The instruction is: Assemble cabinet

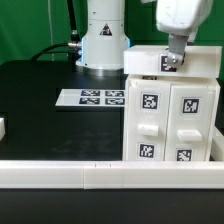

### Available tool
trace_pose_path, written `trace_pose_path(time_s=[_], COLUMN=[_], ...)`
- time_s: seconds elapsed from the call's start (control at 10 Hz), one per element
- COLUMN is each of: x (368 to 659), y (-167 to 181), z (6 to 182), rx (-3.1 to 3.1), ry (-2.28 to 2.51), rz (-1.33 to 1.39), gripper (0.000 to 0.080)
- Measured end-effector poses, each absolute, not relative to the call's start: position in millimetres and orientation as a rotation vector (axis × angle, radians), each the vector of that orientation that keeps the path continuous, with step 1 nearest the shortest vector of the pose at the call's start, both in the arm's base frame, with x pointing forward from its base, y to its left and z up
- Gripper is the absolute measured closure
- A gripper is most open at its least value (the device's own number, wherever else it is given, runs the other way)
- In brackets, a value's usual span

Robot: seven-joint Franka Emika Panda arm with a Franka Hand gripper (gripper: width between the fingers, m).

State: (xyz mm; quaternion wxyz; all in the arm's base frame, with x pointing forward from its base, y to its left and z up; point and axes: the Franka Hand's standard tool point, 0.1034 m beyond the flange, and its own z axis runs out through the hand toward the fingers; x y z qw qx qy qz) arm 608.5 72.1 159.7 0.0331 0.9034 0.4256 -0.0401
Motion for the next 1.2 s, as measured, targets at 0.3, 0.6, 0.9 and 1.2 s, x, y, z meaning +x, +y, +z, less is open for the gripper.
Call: trace_pose_path(time_s=[0.3,0.6,0.9,1.2], x=[607.9,608.8,610.0,610.3], y=[71.8,70.6,70.5,70.9], z=[159.3,158.9,159.6,159.9], rx=[2.937,3.036,3.050,3.027], ry=[0.874,0.354,-0.044,-0.362], rz=[-0.111,-0.077,-0.051,-0.035], gripper=[0.0236,0.0236,0.0236,0.0236])
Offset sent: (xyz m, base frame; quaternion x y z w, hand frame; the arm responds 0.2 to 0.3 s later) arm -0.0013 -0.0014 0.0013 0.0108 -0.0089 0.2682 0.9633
